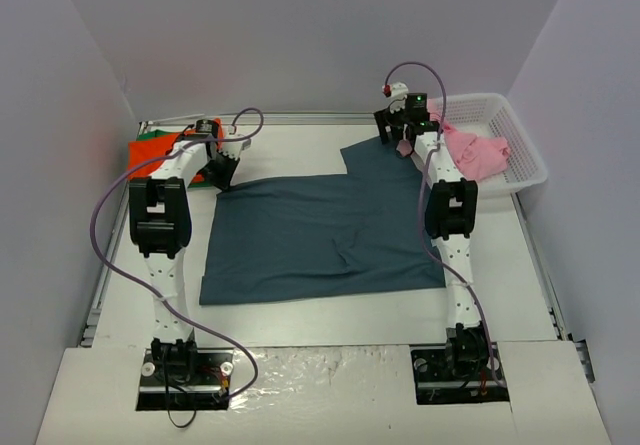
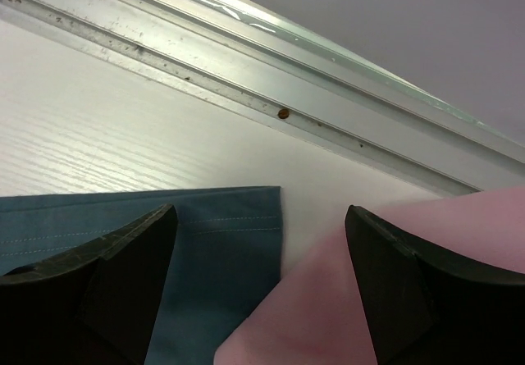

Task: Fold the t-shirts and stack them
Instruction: Grap the side of the flattened tshirt furthest away from the robot with both arms

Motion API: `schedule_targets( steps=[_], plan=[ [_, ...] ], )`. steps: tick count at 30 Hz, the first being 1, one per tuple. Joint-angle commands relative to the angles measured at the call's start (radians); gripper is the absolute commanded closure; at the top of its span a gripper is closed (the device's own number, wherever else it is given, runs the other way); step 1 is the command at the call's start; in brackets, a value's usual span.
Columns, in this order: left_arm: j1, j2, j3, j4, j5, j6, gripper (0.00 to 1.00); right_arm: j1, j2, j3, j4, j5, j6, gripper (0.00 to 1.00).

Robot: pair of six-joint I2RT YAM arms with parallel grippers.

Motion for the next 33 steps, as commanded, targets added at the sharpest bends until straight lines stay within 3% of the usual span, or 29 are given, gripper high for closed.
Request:
schedule_targets(
  steps=[1,17,33],
  plan=[
    [-0.009,-0.056,0.025,-0.012,-0.010,-0.005,0.98,-0.026,0.014,0.064,0.022,-0.083,0.081,0.20],
    [-0.055,-0.030,0.039,-0.026,-0.069,0.013,0.98,-0.086,0.061,0.064,0.059,-0.426,0.312,0.19],
    [-0.063,-0.038,0.016,-0.015,-0.079,0.018,0.98,-0.122,0.081,0.042,0.074,-0.425,0.342,0.20]
  ],
)
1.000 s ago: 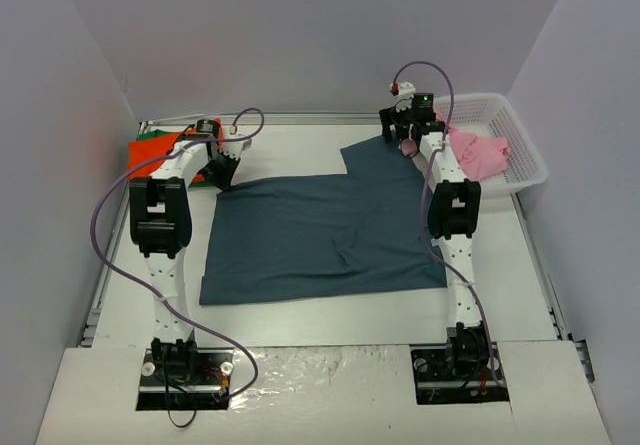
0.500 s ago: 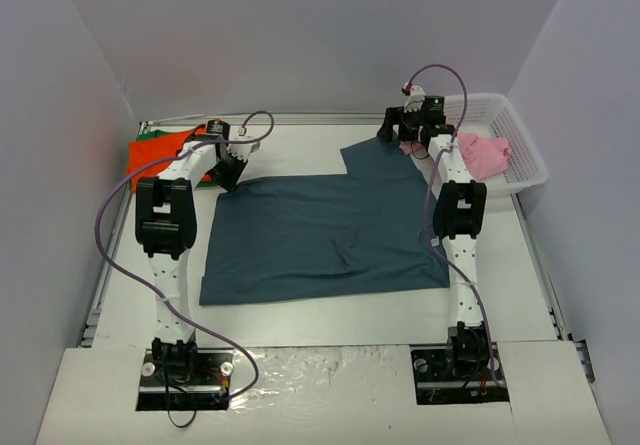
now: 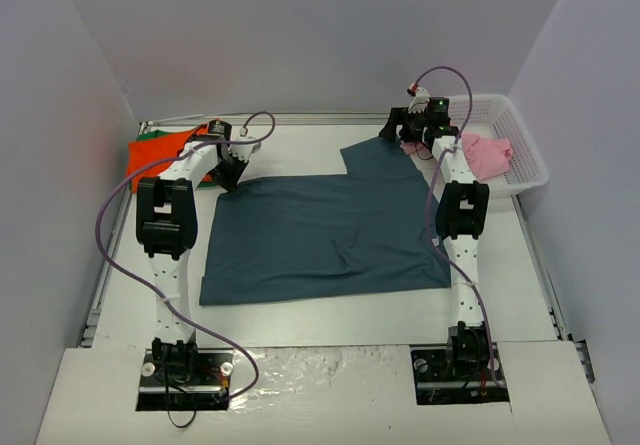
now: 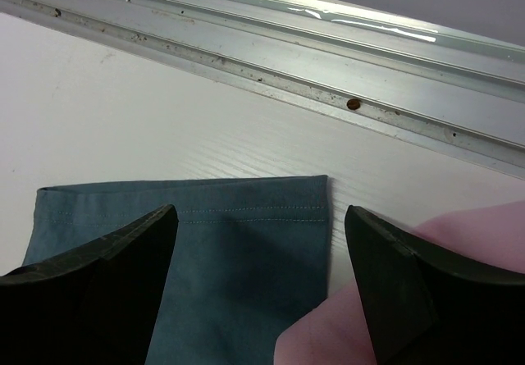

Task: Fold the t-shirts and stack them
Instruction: Grap the side of the flattened tshirt furthest away from the robot with both arms

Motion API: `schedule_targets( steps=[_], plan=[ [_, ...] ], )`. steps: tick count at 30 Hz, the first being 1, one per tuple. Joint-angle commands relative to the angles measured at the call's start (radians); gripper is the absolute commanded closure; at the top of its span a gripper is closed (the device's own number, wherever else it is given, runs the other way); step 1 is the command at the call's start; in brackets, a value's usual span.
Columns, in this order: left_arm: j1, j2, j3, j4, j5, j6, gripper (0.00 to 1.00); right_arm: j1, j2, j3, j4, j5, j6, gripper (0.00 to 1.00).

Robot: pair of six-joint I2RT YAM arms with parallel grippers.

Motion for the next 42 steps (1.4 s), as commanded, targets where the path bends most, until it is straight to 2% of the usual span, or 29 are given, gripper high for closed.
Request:
schedule_targets(
  steps=[1,4,13,25,30,36,42],
  plan=[
    [-0.005,-0.035,0.016,-0.015,-0.012,0.012,0.98,-0.012,0.021,0.007,0.029,-0.012,0.016,0.22],
    [-0.003,-0.031,0.019,-0.015,-0.009,0.012,0.98,-0.010,0.028,0.003,0.029,-0.035,0.024,0.26],
    [-0.003,-0.023,0.019,-0.016,-0.007,0.012,0.98,-0.009,0.018,-0.003,0.029,-0.065,0.018,0.27],
    [-0.005,-0.020,0.016,-0.016,-0.004,0.016,0.98,-0.012,0.005,-0.025,0.027,-0.124,0.031,0.35],
    [-0.003,-0.018,0.013,-0.016,-0.002,0.017,0.98,-0.012,-0.005,-0.037,0.027,-0.123,0.030,0.48],
    [-0.005,-0.015,0.011,-0.011,-0.002,0.017,0.98,-0.012,-0.005,-0.037,0.027,-0.098,0.022,0.57],
    [-0.003,-0.014,0.013,-0.013,-0.002,0.016,0.98,-0.012,-0.005,-0.034,0.024,-0.080,0.014,0.62]
  ],
)
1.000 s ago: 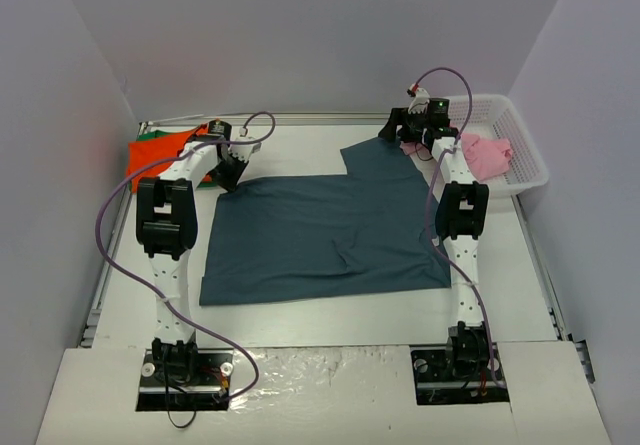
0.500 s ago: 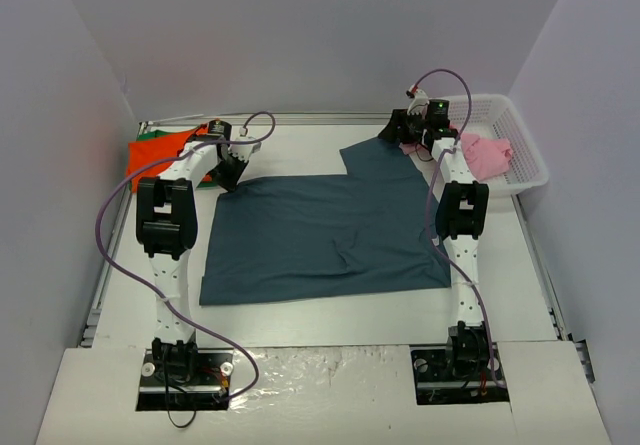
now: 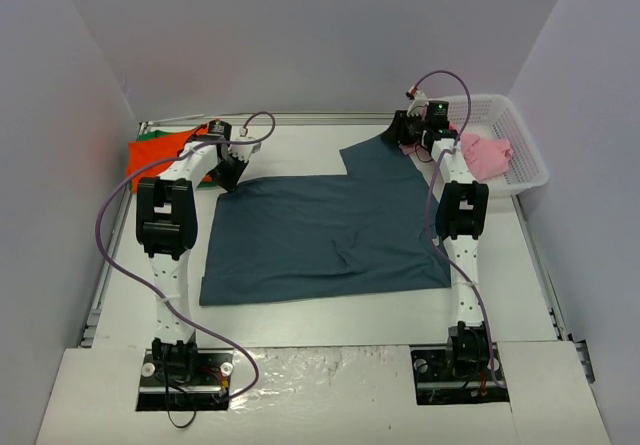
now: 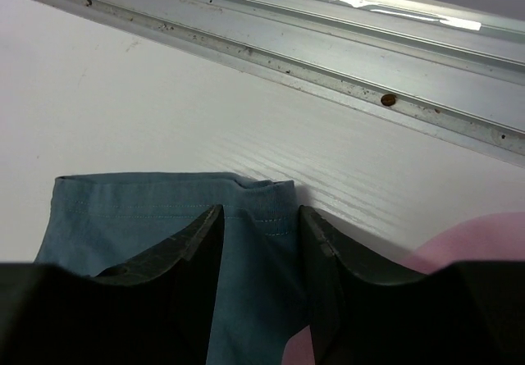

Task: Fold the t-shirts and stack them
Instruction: Grap the side of the flattened tshirt furthest away from the robot with both arms

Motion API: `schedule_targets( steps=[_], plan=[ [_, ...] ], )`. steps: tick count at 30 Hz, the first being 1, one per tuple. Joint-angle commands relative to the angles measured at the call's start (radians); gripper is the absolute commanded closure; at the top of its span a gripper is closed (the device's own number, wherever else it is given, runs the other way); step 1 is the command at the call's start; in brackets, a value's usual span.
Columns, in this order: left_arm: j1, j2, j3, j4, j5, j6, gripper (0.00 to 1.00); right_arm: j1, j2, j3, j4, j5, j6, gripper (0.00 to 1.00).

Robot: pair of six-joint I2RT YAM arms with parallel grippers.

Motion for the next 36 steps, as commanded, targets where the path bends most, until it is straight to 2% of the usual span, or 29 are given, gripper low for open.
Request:
schedule_targets(
  steps=[1,6,10,19,36],
  plan=[
    [-0.003,-0.012,0.014,-0.012,-0.002,0.016,0.98,-0.011,-0.015,-0.005,-0.019,0.012,-0.008,0.63],
    [-0.005,-0.009,0.011,-0.012,-0.002,0.015,0.98,-0.013,-0.023,0.013,-0.028,0.039,-0.023,0.71],
    [-0.003,-0.006,0.022,-0.016,0.000,0.021,0.98,-0.013,-0.035,0.030,-0.035,0.094,-0.072,0.88],
    [0.000,0.006,0.070,-0.032,-0.020,0.032,0.98,-0.016,-0.066,0.038,-0.044,0.116,-0.109,1.00],
    [0.031,-0.089,0.053,0.057,-0.061,-0.002,0.98,-0.011,-0.216,-0.048,-0.062,0.085,-0.115,1.00]
  ],
)
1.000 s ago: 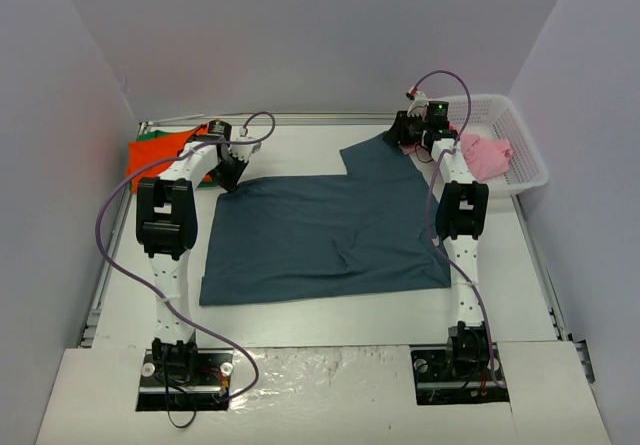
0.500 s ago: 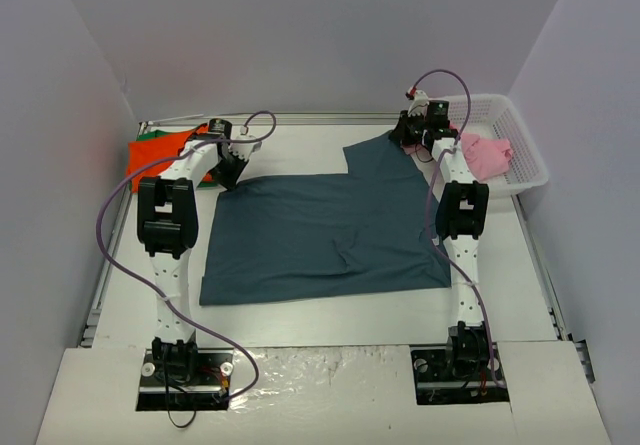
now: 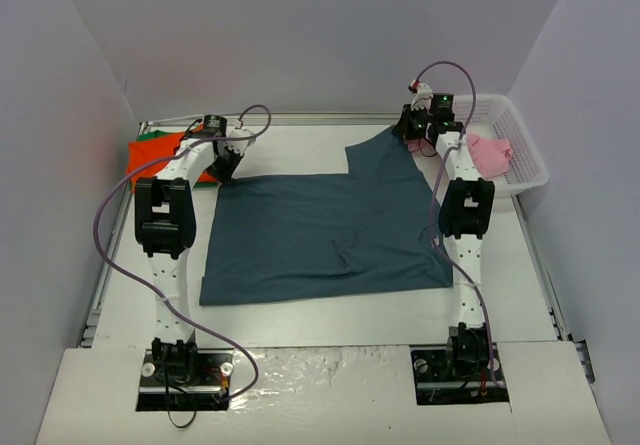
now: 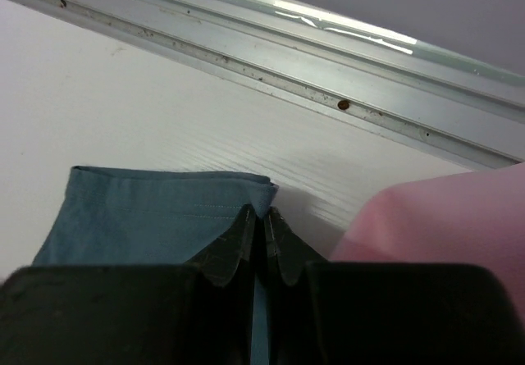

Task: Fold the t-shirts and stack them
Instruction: Grap the side of the flattened tshirt furthest away from the robot with both arms

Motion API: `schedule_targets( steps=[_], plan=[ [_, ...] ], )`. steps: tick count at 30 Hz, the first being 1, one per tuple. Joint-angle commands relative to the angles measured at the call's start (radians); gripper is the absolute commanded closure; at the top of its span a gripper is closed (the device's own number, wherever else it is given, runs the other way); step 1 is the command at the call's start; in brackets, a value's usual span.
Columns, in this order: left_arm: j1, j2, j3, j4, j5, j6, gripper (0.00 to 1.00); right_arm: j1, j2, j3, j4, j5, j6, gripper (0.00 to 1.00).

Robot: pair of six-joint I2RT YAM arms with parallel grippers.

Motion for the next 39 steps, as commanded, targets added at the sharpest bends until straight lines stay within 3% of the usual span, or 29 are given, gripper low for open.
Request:
schedule_targets(
  steps=[1,19,29,39],
  plan=[
    [0.013,-0.107,0.003,0.027,-0.017,-0.020,0.98,-0.008,-0.151,-0.024,0.007,-0.014,-0.010,1.00],
    [0.039,-0.274,-0.121,0.047,0.032,-0.014,0.98,-0.005,-0.307,-0.203,-0.111,-0.101,-0.028,1.00],
    [0.048,-0.361,-0.238,0.067,0.066,-0.001,0.98,-0.031,-0.549,-0.409,-0.153,-0.092,-0.105,1.00],
    [0.058,-0.430,-0.276,0.052,0.105,-0.003,0.98,-0.041,-0.646,-0.504,-0.228,-0.133,-0.142,1.00]
  ],
)
